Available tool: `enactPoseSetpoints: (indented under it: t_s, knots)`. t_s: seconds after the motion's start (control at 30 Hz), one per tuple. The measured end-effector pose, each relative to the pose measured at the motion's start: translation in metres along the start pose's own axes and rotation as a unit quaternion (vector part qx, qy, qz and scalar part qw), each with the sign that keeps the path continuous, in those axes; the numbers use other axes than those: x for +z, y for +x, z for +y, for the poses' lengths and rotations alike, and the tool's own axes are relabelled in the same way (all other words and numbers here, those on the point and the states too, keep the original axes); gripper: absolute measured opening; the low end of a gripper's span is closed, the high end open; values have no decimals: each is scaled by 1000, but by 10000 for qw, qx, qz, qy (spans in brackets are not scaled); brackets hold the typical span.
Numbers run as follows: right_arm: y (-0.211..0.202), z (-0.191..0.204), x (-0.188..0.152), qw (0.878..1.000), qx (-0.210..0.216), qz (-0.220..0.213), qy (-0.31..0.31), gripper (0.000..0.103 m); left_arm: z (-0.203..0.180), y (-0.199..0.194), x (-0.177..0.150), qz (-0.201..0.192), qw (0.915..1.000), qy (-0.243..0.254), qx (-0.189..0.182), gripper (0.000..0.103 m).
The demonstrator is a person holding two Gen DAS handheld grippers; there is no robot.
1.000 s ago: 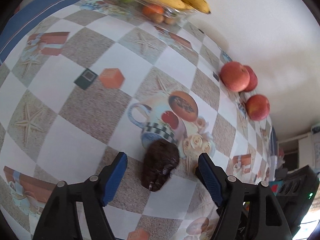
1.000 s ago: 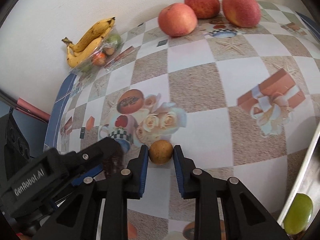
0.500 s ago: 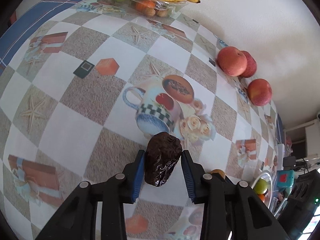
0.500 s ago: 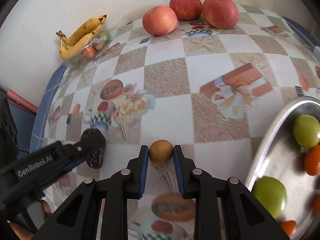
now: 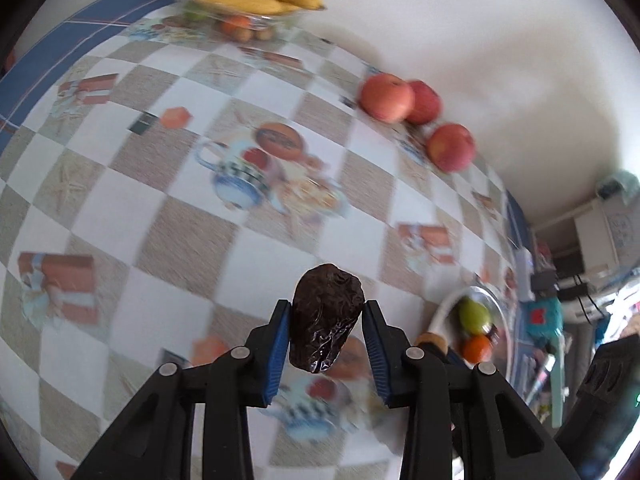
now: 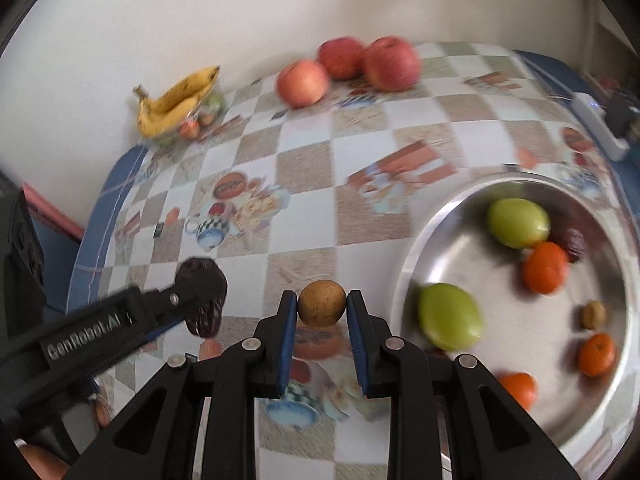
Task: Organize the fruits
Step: 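Carry the date and kiwi into the steel bowl and open both tools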
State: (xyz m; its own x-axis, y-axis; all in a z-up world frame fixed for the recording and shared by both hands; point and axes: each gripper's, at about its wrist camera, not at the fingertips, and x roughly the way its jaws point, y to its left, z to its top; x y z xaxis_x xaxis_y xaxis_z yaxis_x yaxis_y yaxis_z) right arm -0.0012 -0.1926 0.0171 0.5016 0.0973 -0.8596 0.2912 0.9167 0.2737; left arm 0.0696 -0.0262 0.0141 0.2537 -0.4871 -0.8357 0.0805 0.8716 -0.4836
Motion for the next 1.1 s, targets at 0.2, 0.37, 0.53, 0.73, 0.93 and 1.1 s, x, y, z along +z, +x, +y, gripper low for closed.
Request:
enactPoseSetpoints:
  t_s: [0.2,0.37,0.53,0.73,0.93,1.1]
  knots:
    - [-35,-47,-5,9972,-561,-279,403,27,-49,15,-30,293,9975,622,-160,38]
    - [-39,-90,-7,9924,-901,-173,824,27,-91,32,-55,574,9900,1233,-371,39]
    - [-37,-110,-9,9893,-999,-76,1058,28,-103,44,-64,855,9866,1285,-520,42]
    - [-36,-106,-13,9900,-1035,-4,960,29,-82,39,-55,820,9912,926,-481,49]
    - [-38,-99,-26,9901,-1133,-17,829,73,-44,23,-46,508,9974,448,239,92]
    - [-36,-88,-37,9914,-1136,104,647,88,-22,7,-49,108,9862,747,1473,103]
